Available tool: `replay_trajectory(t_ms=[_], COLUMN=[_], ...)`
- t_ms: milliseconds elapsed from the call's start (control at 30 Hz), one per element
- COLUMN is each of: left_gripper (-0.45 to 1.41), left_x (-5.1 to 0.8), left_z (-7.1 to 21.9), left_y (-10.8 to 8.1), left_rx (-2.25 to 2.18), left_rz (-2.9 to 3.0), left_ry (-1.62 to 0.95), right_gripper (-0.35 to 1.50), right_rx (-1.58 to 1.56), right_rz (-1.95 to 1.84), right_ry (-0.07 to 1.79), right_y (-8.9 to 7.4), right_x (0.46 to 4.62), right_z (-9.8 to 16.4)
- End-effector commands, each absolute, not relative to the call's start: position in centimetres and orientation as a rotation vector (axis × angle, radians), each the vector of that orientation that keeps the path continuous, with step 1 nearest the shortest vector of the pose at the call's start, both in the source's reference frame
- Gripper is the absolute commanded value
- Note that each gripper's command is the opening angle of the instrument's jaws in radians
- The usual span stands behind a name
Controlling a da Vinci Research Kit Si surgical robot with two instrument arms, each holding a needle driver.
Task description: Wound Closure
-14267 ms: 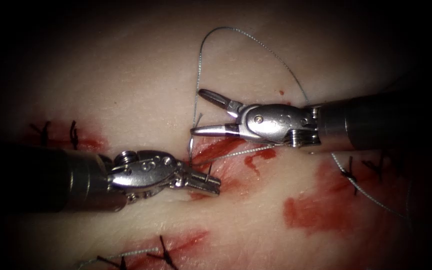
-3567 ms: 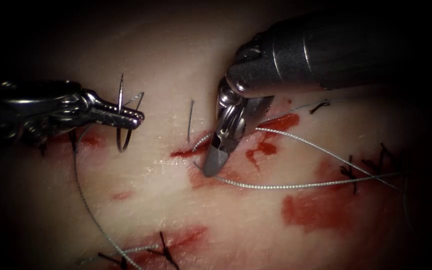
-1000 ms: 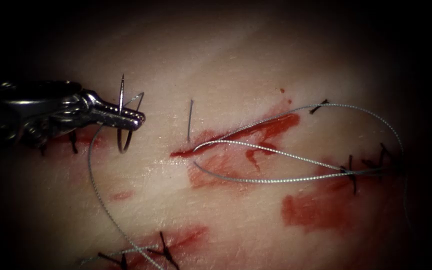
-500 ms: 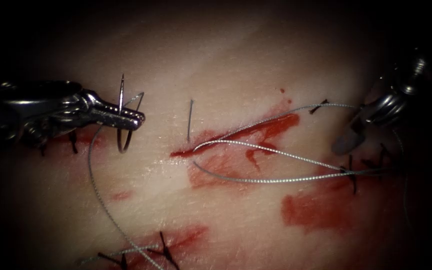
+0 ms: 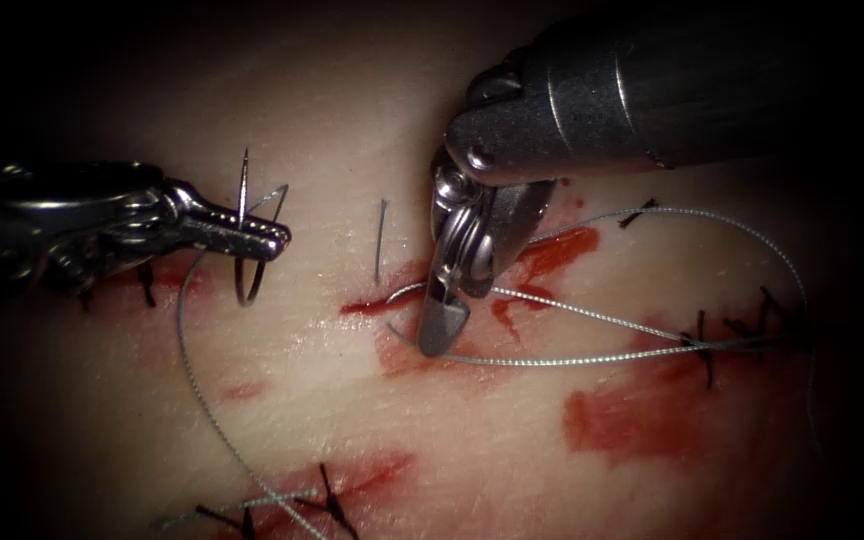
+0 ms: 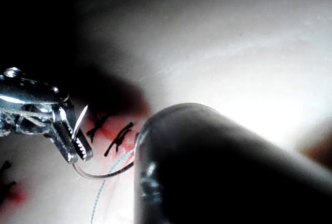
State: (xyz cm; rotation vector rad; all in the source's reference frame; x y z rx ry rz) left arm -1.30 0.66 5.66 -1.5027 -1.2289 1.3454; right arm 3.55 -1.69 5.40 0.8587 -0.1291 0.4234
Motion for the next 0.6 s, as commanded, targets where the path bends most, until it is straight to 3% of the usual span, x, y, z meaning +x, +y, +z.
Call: replay_trajectory(t_ms=[33, 133, 333, 567, 600], left_gripper=[-0.45, -0.45, -0.45, -0.45, -0.45], left_x=[-1.35, -1.35, -1.35, -1.35, -1.35], left_z=[5.70, 5.70, 5.70, 5.70, 5.70], left_y=[0.64, 0.64, 0.64, 0.64, 0.64], left_rx=[-1.502, -1.502, -1.502, -1.502, -1.502], left_rz=[1.345, 1.345, 1.345, 1.345, 1.345], left_ry=[-1.230, -1.230, -1.230, -1.230, -1.230], right_gripper=[1.03, 1.03, 0.73, 0.71, 0.46], right_rx=[0.851, 0.840, 0.826, 0.812, 0.814], right_rz=[0.421, 0.418, 0.419, 0.411, 0.407], right_ry=[-0.128, -0.128, -0.126, -0.138, -0.143], right_y=[-1.73, -1.76, -1.74, -1.85, -1.86], right_x=[3.65, 3.67, 3.76, 3.80, 3.80], right_z=[5.53, 5.67, 5.88, 6.08, 6.09])
